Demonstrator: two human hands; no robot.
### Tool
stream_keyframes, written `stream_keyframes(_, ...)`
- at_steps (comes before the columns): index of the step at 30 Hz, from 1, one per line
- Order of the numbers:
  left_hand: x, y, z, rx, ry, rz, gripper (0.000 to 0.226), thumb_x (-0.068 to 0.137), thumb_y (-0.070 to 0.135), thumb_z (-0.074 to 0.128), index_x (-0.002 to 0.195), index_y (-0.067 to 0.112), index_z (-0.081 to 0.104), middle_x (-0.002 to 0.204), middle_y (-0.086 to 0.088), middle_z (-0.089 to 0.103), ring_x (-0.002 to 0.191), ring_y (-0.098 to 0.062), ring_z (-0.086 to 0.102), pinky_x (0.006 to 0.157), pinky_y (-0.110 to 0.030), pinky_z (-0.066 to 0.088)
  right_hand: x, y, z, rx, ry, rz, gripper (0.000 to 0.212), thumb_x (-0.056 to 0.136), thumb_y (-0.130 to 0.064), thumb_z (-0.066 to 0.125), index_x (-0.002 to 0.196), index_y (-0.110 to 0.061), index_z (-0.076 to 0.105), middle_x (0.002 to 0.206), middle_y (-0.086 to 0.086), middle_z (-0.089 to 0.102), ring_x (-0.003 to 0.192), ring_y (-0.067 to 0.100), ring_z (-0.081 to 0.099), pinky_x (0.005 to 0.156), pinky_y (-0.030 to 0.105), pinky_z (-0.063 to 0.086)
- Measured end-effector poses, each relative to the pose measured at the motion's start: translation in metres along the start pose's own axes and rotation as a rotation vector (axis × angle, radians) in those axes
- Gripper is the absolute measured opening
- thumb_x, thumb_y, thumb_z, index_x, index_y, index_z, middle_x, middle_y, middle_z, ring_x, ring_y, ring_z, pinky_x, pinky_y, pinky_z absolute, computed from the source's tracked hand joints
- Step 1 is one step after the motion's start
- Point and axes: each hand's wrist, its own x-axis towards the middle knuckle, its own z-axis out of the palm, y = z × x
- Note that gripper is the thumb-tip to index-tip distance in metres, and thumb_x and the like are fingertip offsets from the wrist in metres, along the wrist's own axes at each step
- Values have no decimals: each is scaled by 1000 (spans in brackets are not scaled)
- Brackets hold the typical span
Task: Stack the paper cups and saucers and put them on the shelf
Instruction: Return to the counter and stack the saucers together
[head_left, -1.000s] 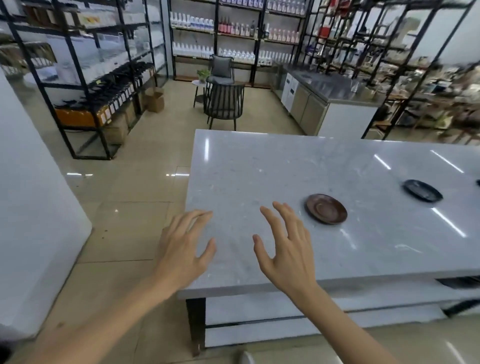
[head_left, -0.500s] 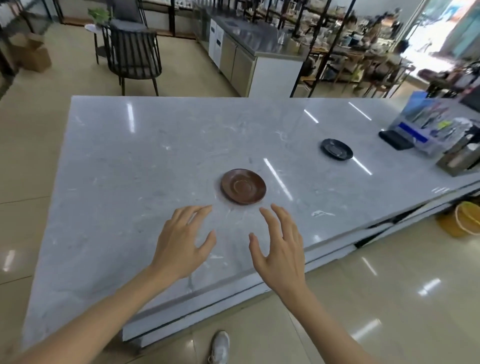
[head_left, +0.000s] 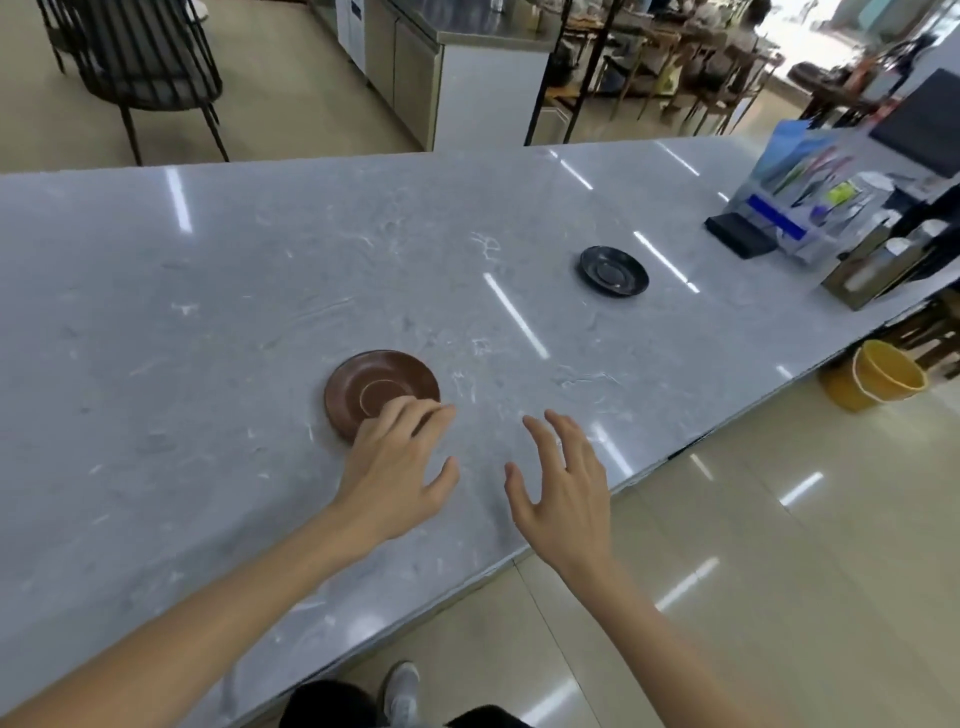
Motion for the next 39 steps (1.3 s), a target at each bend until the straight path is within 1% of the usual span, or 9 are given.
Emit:
stream_keyframes(7, 46, 11, 13, 28, -77, 16, 62, 89, 49, 42, 142, 19, 56, 134, 2, 62, 131, -24, 50, 90, -42, 52, 26, 44, 5, -29, -10, 52, 52, 95, -45, 57, 142, -28, 46, 152, 1, 48, 149, 24, 34, 111, 46, 42)
stream_keyframes(14, 89, 25, 34, -28, -71, -26, 58, 93, 43, 53, 147, 20, 51, 140, 2, 58, 134, -23, 45, 98, -42, 49, 74, 95, 5, -14, -29, 53, 53, 94, -42, 59, 143, -24, 48, 150, 1, 51, 149, 26, 33, 109, 49, 45)
stream_keyframes(17, 116, 32, 43, -32, -57, -66, 59, 94, 44, 53, 149, 21, 48, 142, 2, 56, 136, -23, 44, 101, -42, 48, 110, 123, 5, -4, -35, 21, 51, 96, -43, 57, 143, -24, 47, 150, 3, 50, 149, 26, 33, 109, 49, 43)
stream_keyframes(21, 165, 45, 59, -57, -21, -158, 63, 92, 45, 48, 150, 21, 47, 145, 2, 55, 137, -25, 44, 107, -46, 45, 171, 168, 7, 21, -76, -26, 52, 96, -38, 60, 143, -20, 48, 152, 5, 50, 150, 27, 32, 112, 50, 42)
stream_keyframes(26, 239, 72, 86, -90, 19, -283, 65, 88, 47, 47, 148, 23, 49, 144, 2, 57, 135, -26, 47, 102, -45, 48, 249, 230, 3, 44, -110, -61, 54, 95, -36, 62, 144, -18, 49, 153, 7, 48, 147, 29, 36, 110, 50, 44)
stream_keyframes(31, 316, 102, 114, -101, 5, -364, 67, 89, 48, 45, 150, 20, 47, 147, -1, 55, 136, -28, 45, 104, -45, 47, 323, 289, -3, 69, -163, -57, 56, 94, -38, 62, 144, -17, 49, 153, 5, 46, 144, 28, 39, 109, 48, 44)
stream_keyframes(34, 359, 115, 129, -117, -10, -407, 64, 93, 48, 45, 152, 22, 43, 150, 1, 51, 135, -26, 44, 107, -44, 45, 362, 318, -2, 112, -224, 1, 58, 93, -47, 59, 144, -24, 47, 152, 2, 44, 141, 24, 40, 104, 46, 49)
stream_keyframes(36, 388, 121, 138, -152, -23, -440, 60, 97, 45, 50, 153, 25, 40, 151, 4, 48, 136, -25, 43, 108, -42, 44, 387, 335, 1, 135, -271, 47, 65, 91, -54, 59, 146, -27, 41, 150, 1, 42, 137, 23, 42, 94, 43, 53)
stream_keyframes(39, 430, 127, 149, -254, -72, -474, 63, 95, 41, 57, 153, 25, 39, 152, 4, 46, 138, -21, 46, 112, -40, 41, 421, 353, 9, 174, -374, 133, 80, 84, -62, 64, 149, -28, 32, 147, 5, 39, 123, 26, 55, 80, 38, 52)
